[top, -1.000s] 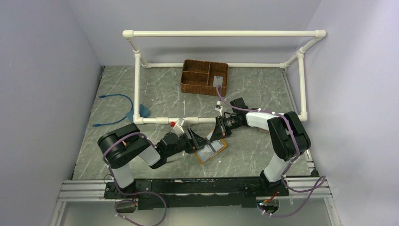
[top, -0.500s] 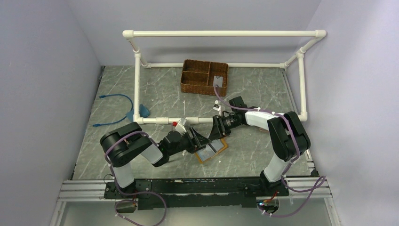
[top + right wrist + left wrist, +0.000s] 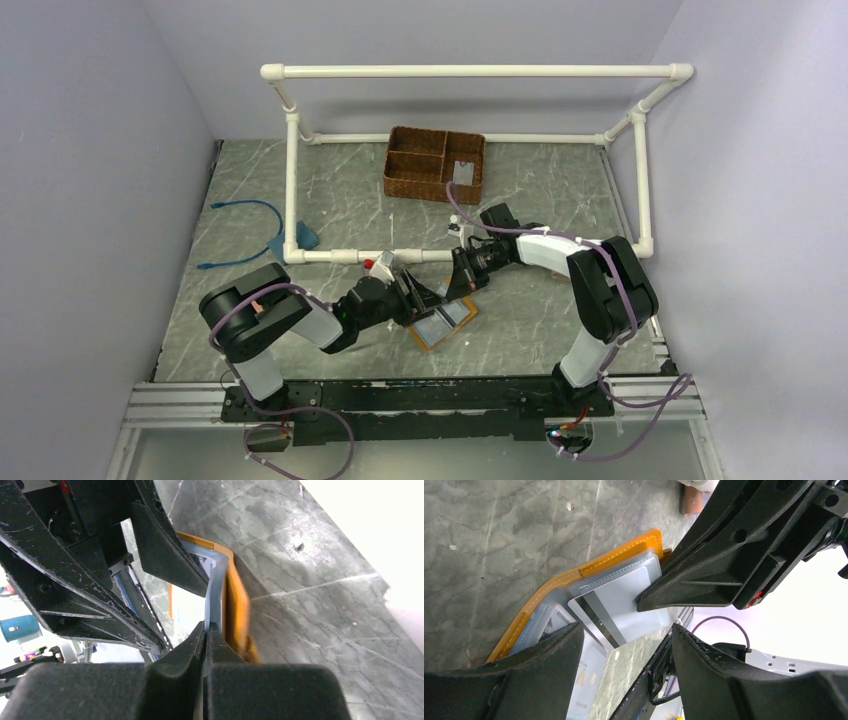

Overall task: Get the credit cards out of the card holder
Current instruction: Remove the credit card from the card holder.

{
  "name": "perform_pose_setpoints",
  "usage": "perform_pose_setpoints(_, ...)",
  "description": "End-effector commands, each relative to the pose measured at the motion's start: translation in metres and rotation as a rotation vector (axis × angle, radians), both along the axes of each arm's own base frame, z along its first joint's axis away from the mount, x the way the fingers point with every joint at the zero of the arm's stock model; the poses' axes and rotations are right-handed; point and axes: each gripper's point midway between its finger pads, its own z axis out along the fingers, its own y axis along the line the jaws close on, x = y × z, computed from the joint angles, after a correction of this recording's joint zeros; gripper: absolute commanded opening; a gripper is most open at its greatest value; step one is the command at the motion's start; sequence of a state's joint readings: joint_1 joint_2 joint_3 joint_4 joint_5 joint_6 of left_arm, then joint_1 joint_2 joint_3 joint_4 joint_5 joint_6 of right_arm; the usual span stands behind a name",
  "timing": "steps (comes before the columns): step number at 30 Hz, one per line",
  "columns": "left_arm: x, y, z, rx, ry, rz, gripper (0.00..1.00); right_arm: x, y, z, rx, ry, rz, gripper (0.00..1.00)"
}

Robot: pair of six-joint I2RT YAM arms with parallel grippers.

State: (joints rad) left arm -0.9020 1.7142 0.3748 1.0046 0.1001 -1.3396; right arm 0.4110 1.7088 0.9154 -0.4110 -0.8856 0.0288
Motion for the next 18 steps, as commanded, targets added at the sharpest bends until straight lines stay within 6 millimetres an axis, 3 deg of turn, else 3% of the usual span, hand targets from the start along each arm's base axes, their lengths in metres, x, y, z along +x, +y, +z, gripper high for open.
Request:
perform_pose_setpoints(1,0.0,0.008,-0.014,0.074,0.008,0.019,0.7,0.01,0.0,0.006,-0.016,-0.038,-0.001,0.0)
perform_pose_setpoints(6,0.001,0.009,-0.012,0.033,-0.009,0.022,0.69,0.016,-0.007,0.011,0.032,-0.013,-0.044,0.0)
perform_pose_setpoints(18,0.007,0.003,0.004,0.004,-0.07,-0.001,0.64,0.003,0.0,0.045,0.294,0.153,-0.026,0.0)
